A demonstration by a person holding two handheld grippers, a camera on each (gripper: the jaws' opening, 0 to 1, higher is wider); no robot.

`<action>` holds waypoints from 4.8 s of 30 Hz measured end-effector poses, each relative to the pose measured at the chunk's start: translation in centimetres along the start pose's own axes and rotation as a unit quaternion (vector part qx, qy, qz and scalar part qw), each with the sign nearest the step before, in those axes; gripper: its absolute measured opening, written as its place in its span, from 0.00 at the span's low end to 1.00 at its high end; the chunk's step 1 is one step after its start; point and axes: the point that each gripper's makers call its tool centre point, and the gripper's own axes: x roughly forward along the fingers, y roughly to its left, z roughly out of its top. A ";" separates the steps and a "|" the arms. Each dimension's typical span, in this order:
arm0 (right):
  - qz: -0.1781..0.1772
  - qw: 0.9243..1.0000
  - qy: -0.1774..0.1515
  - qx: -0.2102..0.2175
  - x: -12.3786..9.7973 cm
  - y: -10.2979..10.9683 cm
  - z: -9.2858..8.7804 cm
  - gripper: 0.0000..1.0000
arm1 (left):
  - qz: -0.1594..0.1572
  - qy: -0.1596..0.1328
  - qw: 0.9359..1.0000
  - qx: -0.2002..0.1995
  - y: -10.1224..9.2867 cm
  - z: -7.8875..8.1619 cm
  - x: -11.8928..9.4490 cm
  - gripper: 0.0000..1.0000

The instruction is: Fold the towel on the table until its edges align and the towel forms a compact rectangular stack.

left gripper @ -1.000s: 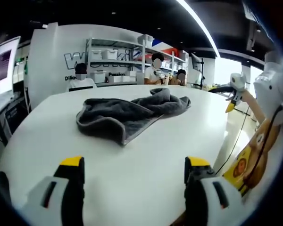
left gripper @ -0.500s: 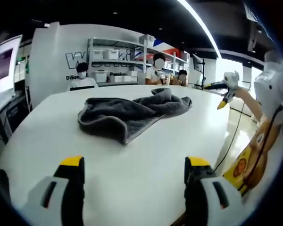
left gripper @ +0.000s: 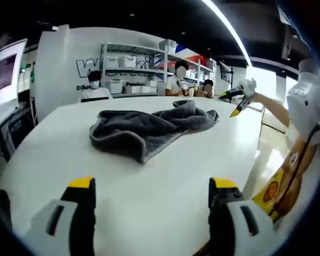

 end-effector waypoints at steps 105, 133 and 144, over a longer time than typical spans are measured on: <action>0.082 0.990 -0.033 -0.113 -12.0 -4.2 5.7 0.02 | -0.012 -0.022 1.000 0.014 -1.7 1.7 -0.1 0.91; -0.084 0.949 -0.303 0.021 -21.2 -11.9 16.4 0.02 | -0.015 -0.024 1.000 0.013 -1.5 1.6 -0.4 0.91; -0.149 0.953 -0.253 0.075 -16.9 -18.3 14.9 0.02 | -0.010 -0.025 1.000 0.006 -1.0 1.1 -0.6 0.91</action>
